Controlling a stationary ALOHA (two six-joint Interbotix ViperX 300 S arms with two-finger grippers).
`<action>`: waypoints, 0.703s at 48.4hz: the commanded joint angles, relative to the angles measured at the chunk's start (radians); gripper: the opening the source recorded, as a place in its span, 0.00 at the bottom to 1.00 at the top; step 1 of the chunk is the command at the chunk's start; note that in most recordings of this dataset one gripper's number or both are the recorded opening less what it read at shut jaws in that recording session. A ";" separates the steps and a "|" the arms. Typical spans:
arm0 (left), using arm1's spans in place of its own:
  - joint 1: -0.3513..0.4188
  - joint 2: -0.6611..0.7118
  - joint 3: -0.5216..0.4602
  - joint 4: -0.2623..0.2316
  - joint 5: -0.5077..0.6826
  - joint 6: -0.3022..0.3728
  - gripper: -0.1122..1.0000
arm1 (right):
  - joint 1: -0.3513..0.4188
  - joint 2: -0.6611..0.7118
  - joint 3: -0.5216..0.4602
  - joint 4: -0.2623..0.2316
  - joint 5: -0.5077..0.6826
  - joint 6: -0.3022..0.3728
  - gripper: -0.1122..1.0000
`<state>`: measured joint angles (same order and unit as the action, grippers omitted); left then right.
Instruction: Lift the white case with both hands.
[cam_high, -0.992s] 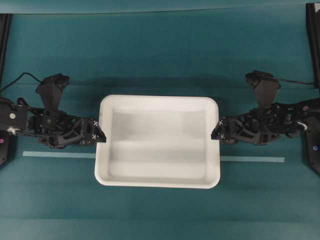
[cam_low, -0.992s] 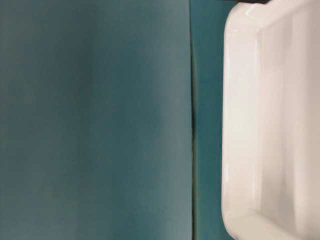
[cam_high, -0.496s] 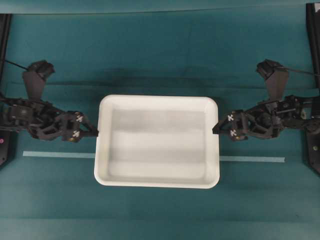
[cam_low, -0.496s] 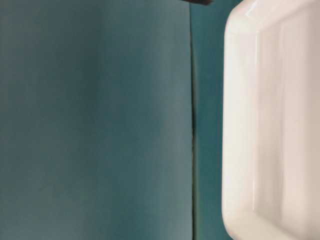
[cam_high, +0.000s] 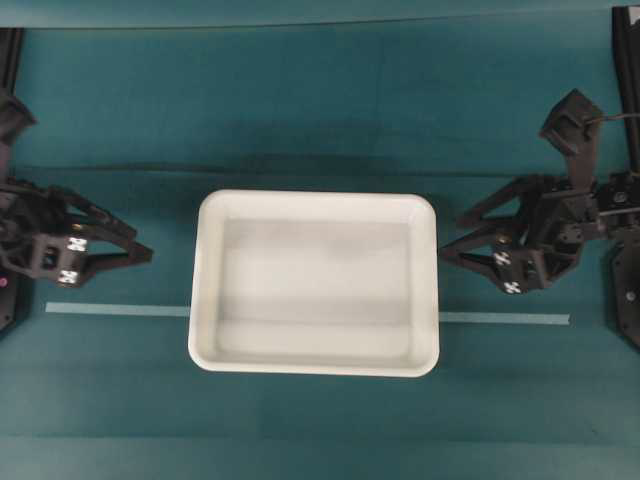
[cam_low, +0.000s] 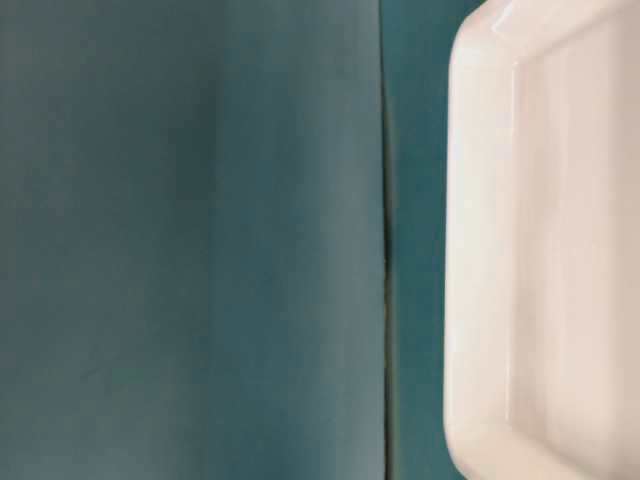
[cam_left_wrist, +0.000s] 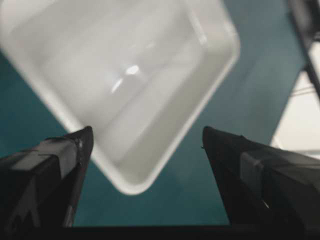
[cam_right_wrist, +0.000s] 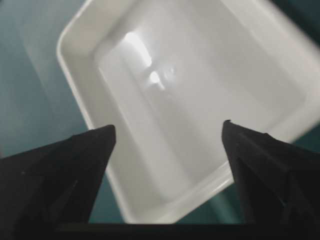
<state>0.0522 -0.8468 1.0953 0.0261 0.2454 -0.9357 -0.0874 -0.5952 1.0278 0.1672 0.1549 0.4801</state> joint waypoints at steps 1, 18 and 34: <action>-0.005 -0.035 -0.014 0.003 -0.003 0.041 0.94 | 0.009 -0.014 -0.020 -0.052 -0.011 -0.061 0.92; -0.052 -0.204 -0.025 0.003 -0.002 0.305 0.94 | 0.032 -0.137 0.003 -0.149 -0.129 -0.275 0.91; -0.067 -0.250 -0.035 0.003 -0.014 0.565 0.91 | 0.063 -0.229 0.014 -0.149 -0.144 -0.347 0.91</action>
<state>-0.0138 -1.1091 1.0876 0.0261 0.2454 -0.3942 -0.0291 -0.8191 1.0508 0.0199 0.0215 0.1381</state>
